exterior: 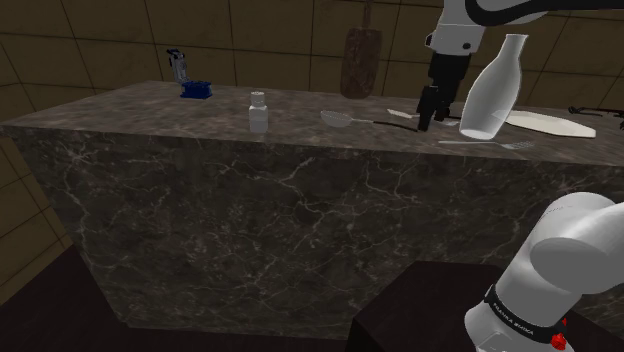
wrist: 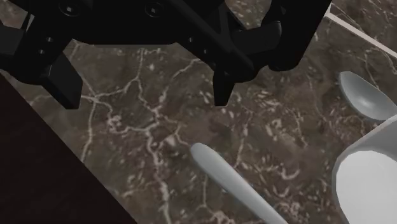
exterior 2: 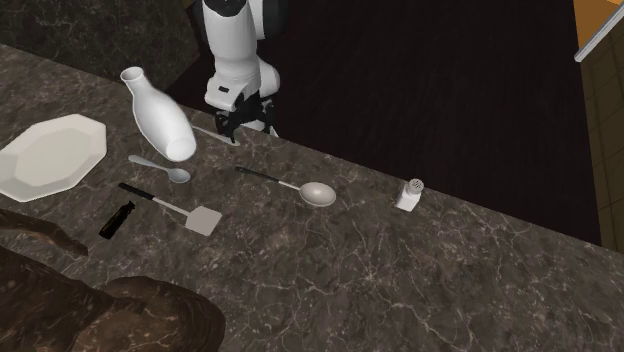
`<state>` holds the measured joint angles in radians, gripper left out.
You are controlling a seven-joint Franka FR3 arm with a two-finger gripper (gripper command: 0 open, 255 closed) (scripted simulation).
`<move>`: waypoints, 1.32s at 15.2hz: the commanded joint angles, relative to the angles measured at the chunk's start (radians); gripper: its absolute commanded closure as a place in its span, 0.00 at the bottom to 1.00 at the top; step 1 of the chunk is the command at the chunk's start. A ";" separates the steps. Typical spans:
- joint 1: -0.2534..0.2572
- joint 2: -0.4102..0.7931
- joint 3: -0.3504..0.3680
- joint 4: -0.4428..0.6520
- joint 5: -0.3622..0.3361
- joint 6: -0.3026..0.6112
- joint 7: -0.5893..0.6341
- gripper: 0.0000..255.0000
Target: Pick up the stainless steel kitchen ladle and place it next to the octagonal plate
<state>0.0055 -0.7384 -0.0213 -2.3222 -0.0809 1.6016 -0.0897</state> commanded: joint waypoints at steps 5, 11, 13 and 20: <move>0.071 0.139 -0.045 0.095 -0.026 0.070 -0.216 0.00; 0.175 0.332 -0.084 0.254 -0.027 0.141 -0.533 0.00; 0.206 0.390 -0.089 0.308 -0.019 0.157 -0.636 0.00; 0.204 0.395 -0.094 0.232 -0.022 0.238 -0.640 0.00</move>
<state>0.2108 -0.3458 -0.1131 -2.0793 -0.1019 1.8255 -0.7278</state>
